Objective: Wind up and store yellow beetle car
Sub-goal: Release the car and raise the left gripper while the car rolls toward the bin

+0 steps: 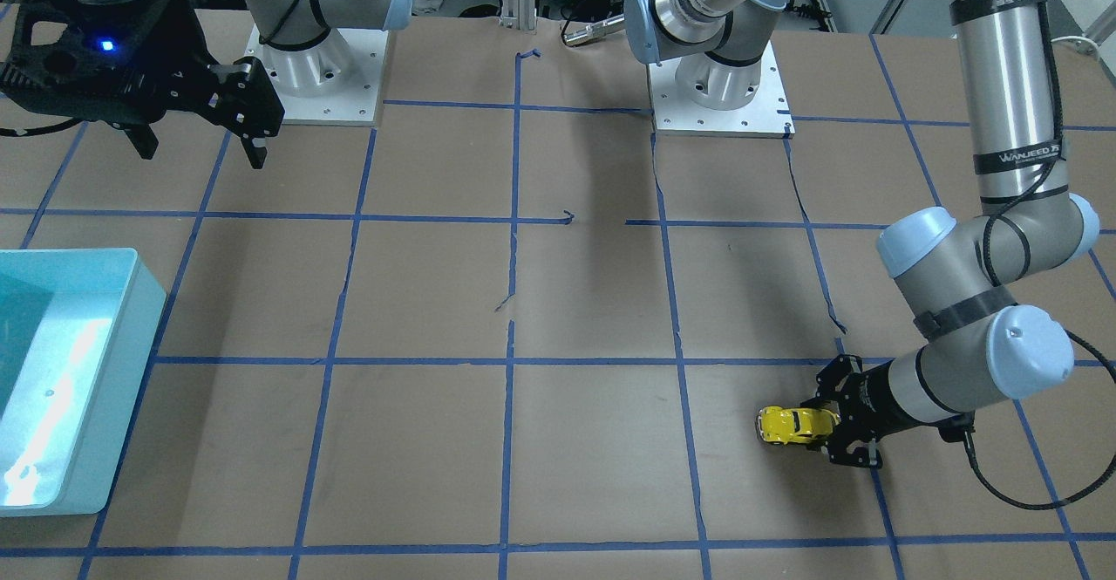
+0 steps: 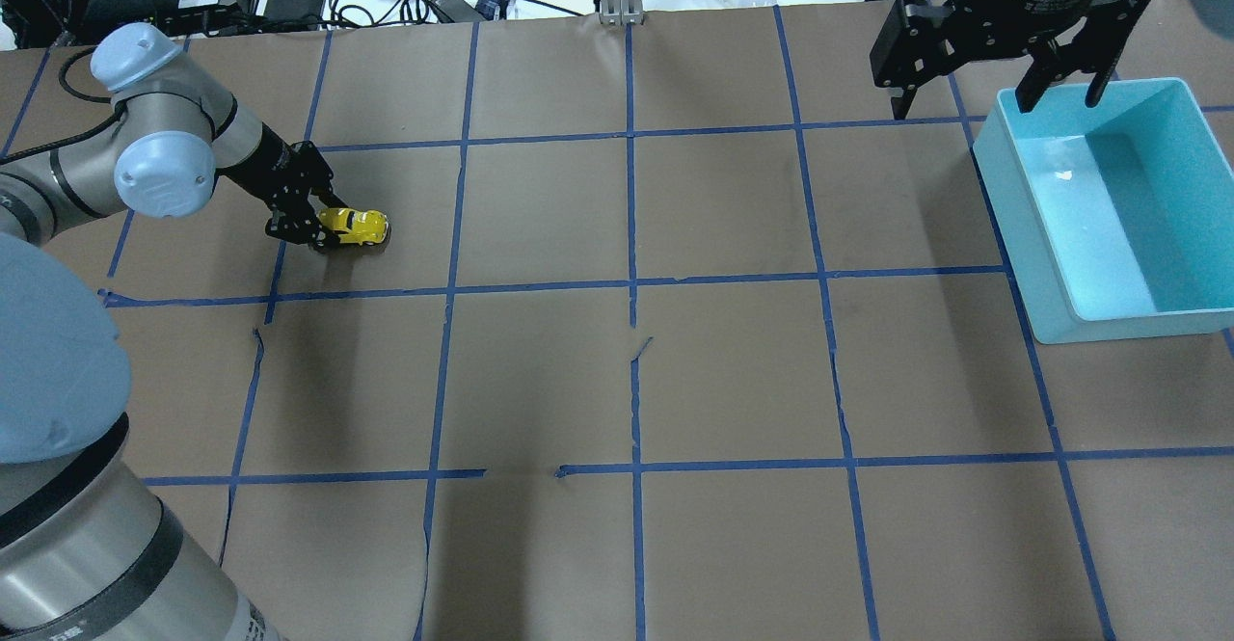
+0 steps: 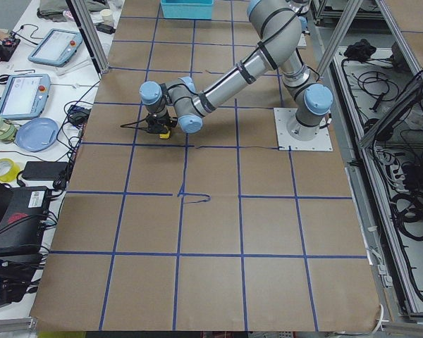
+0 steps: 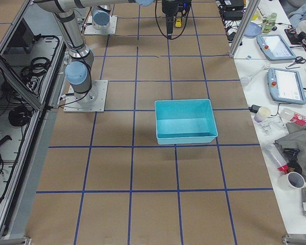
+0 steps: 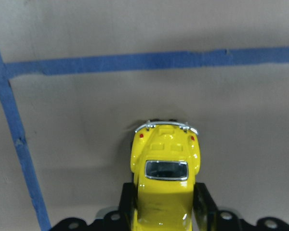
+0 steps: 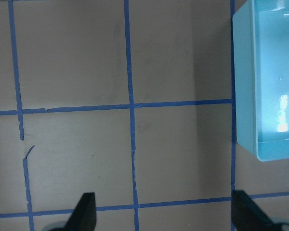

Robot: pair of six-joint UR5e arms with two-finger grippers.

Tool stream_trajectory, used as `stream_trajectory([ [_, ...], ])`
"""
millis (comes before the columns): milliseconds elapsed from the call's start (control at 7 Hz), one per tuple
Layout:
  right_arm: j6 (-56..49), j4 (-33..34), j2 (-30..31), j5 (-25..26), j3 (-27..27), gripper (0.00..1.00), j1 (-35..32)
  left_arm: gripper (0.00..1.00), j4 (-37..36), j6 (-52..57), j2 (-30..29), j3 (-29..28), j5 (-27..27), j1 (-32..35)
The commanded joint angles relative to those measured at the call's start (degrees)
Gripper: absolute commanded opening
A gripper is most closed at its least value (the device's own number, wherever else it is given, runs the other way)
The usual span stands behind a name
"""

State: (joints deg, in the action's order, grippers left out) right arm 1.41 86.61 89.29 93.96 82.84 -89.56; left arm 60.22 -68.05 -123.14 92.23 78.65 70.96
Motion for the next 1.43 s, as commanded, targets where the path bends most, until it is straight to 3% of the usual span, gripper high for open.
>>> stream_trajectory([
  [0, 0.00, -0.03, 0.00, 0.00, 0.04, 1.00, 0.00, 0.99, 0.07, 0.03, 0.88, 0.76, 1.50, 0.58],
  [286, 0.00, -0.12, 0.00, 0.00, 0.04, 1.00, 0.00, 0.98, 3.03, 1.06, 7.18, 0.41, 4.29, 2.34],
  [714, 0.00, -0.21, 0.00, 0.00, 0.04, 1.00, 0.00, 1.00, 11.65, 36.30, 13.09, -2.91, 13.06, 2.69],
  [857, 0.00, -0.21, 0.00, 0.00, 0.04, 1.00, 0.00, 1.00, 12.45, 43.20, 14.93, -4.23, 13.28, 5.13],
  [1286, 0.00, -0.39, 0.00, 0.00, 0.13, 1.00, 0.00, 1.00, 12.37, 44.31, 16.34, -4.86, 12.40, 11.04],
])
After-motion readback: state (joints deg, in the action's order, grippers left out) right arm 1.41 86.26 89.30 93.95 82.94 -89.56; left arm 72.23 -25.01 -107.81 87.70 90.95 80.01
